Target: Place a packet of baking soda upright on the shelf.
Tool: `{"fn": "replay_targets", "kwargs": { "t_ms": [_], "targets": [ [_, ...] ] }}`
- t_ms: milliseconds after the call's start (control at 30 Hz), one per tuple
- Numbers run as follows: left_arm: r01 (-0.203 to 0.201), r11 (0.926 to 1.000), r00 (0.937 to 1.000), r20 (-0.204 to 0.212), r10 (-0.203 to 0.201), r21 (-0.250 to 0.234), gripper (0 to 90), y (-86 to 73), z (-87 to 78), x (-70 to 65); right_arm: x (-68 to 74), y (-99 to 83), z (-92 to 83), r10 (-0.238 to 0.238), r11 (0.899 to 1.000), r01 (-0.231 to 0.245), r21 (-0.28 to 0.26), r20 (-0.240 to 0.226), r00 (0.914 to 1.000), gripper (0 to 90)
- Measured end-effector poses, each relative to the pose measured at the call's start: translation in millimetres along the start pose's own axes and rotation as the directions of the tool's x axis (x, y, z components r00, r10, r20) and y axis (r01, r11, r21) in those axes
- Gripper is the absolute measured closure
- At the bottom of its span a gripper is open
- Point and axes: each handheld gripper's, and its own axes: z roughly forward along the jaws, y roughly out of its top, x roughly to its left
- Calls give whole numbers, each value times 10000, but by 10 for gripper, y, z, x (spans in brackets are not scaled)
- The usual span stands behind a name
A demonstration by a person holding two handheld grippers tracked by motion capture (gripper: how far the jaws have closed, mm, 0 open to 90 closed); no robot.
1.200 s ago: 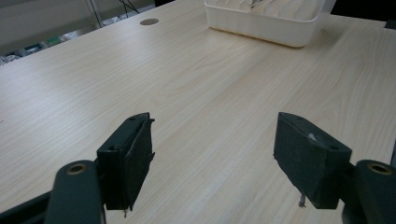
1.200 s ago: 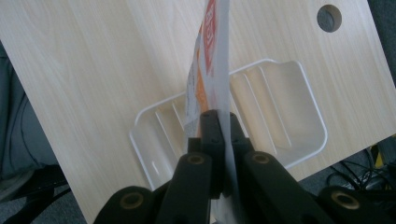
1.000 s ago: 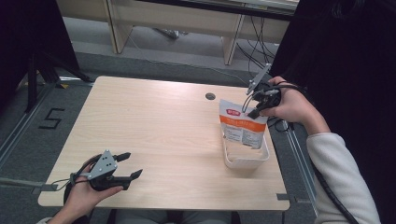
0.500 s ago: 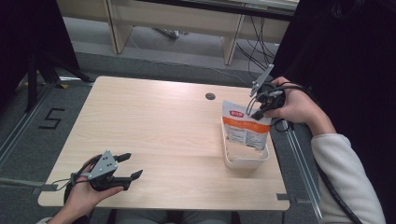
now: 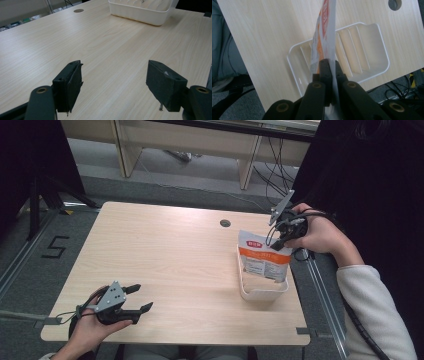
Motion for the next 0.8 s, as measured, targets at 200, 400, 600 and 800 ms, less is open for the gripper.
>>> {"fn": "replay_targets", "kwargs": {
  "t_ms": [200,400,600,800],
  "targets": [
    [-261,9997,9997,34,261,7,282,6,-2,13,9,8,-16,-109,9999,108,-59,-58,9999,900],
    [-261,9997,9997,43,261,10,282,6,-1,13,-25,-10,67,-178,9993,181,327,-90,9998,900],
    [-132,9999,9999,-45,133,66,282,3,-2,-2,-50,-1,150,-215,9973,197,709,249,9995,900],
    [-119,9999,9999,-22,119,84,282,0,1,-2,-92,32,175,-1021,9925,962,756,787,9917,900]
  ]
}}
